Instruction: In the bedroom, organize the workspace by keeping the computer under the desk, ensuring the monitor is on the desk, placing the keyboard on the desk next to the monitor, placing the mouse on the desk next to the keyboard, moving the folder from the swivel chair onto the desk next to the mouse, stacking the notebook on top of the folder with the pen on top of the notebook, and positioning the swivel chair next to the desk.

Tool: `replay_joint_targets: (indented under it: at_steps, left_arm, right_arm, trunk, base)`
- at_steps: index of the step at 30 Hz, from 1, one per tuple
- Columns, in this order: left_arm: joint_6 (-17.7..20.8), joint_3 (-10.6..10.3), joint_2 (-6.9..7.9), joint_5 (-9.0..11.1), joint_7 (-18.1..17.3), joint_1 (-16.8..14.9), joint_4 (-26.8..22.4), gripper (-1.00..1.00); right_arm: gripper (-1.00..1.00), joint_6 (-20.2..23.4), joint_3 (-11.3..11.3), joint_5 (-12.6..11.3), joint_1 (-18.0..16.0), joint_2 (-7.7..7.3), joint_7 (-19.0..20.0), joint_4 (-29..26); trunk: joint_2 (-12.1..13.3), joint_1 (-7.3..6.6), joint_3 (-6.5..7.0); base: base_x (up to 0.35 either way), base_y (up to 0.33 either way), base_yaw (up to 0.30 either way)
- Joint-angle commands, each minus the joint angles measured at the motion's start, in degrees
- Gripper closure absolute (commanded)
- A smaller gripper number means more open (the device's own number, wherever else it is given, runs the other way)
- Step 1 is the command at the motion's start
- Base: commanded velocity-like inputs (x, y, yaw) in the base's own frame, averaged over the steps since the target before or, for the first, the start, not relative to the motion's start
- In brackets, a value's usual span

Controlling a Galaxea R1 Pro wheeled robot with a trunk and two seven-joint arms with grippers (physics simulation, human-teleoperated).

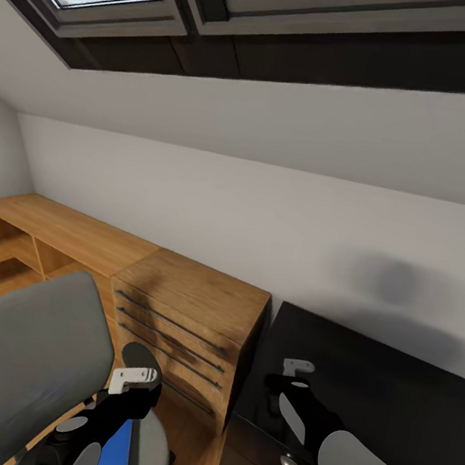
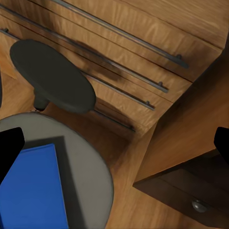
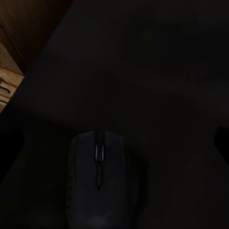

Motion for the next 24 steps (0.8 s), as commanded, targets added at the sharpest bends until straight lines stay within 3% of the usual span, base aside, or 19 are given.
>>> replay_joint_targets:
  at_steps: [1,11,16,24]
  left_arm:
    - [0.2,-0.1,0.01,0.6,0.5,0.0,-0.1,-1.00]
    - [0.2,-0.1,0.01,0.6,0.5,0.0,0.0,-1.00]
    - [0.2,-0.1,0.01,0.6,0.5,0.0,0.0,-1.00]
    - [0.2,0.0,0.01,0.6,0.5,0.0,0.0,-1.00]
  right_arm:
    - [-1.00,0.3,0.5,-0.4,-0.1,-0.04,-0.2,-0.1]
    - [-1.00,4.4,0.5,-0.6,-0.1,0.00,1.6,-0.2]
    - [-1.00,5.8,0.5,-3.9,-0.1,0.00,1.8,-0.3]
    - [-1.00,6.1,0.5,-5.4,-0.1,-0.18,1.8,-0.3]
  trunk:
    - [-0.5,0.24,-0.27]
    - [-4.5,2.43,-2.06]
    - [-6.5,3.53,-2.96]
    - [-9.7,5.29,-4.40]
  base:
    - [0.000,0.000,0.000]
    - [0.000,0.000,0.000]
    - [0.000,0.000,0.000]
    - [0.000,0.000,0.000]
